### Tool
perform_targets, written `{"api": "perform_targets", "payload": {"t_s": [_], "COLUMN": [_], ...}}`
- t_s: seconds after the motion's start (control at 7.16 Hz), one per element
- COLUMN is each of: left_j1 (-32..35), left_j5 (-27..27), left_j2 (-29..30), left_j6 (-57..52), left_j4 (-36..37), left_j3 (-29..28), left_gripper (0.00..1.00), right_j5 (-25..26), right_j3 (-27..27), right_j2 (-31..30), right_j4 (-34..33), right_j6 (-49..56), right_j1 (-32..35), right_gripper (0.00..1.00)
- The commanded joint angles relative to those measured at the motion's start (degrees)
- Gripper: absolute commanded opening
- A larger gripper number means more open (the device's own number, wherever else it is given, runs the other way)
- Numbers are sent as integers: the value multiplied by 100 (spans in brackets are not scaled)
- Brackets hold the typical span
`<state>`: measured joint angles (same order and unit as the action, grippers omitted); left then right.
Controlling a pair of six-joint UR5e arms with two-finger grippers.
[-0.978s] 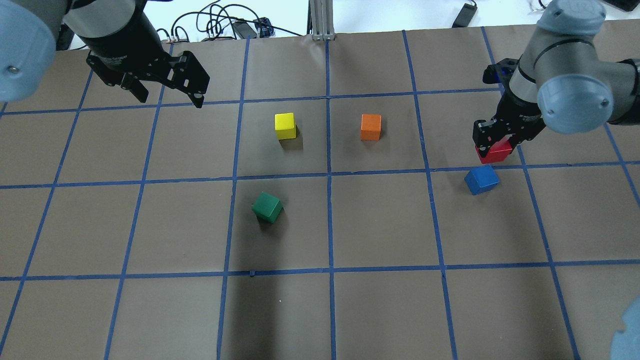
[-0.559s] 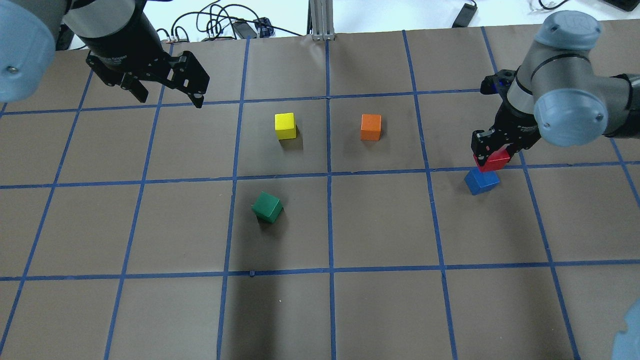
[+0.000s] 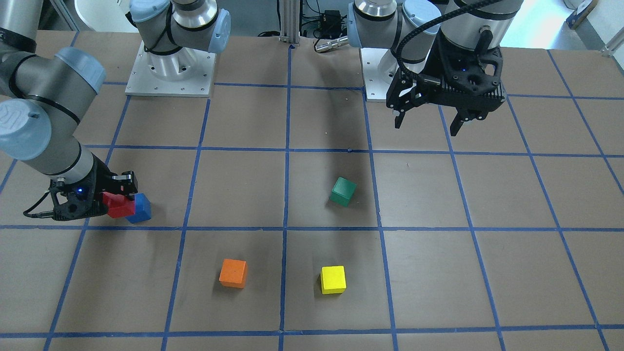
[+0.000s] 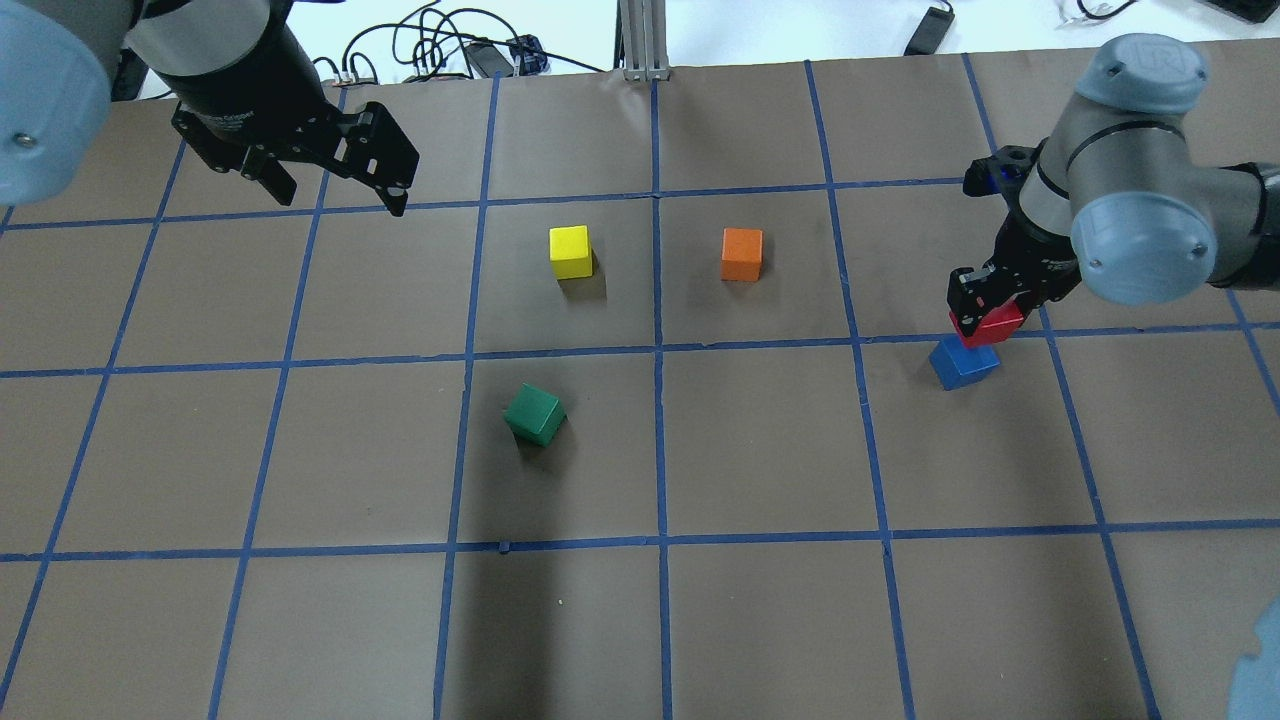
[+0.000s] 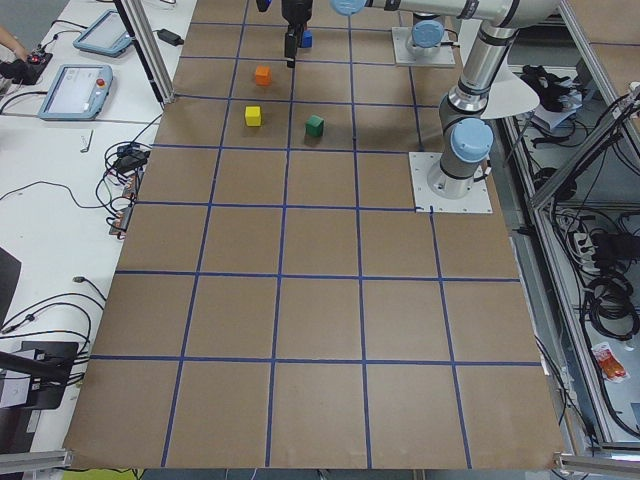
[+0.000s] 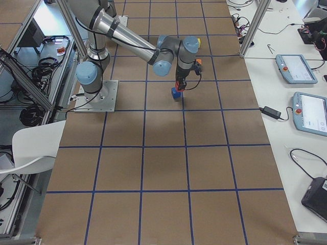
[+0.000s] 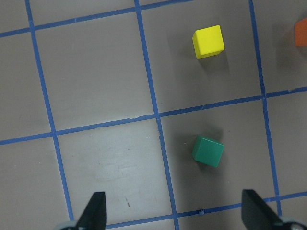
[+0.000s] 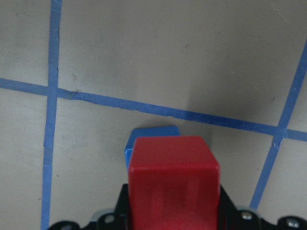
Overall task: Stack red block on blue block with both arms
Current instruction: 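Lower the red cube onto the blue cube with the right gripper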
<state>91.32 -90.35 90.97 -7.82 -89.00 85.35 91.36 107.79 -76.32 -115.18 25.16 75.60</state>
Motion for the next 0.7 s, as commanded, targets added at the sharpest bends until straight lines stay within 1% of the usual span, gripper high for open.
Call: {"api": "perform_targets", "payload": {"t_s": [0.0, 0.42, 0.56], "left_j1": [0, 0, 0], "left_j5": [0, 9, 9], "left_j2": [0, 9, 9], "left_j6": [0, 0, 0], "left_j4": [5, -4, 5], "left_j3": [-1, -1, -1], "left_gripper": [100, 100, 100], "right_j5": [-31, -57, -48], "right_j3": [93, 225, 225], "right_j2": [-41, -67, -67], "right_j4": [-83, -101, -232], "right_j6": [51, 86, 103], "right_j1": [-46, -46, -28], "right_gripper": [0, 0, 0]}}
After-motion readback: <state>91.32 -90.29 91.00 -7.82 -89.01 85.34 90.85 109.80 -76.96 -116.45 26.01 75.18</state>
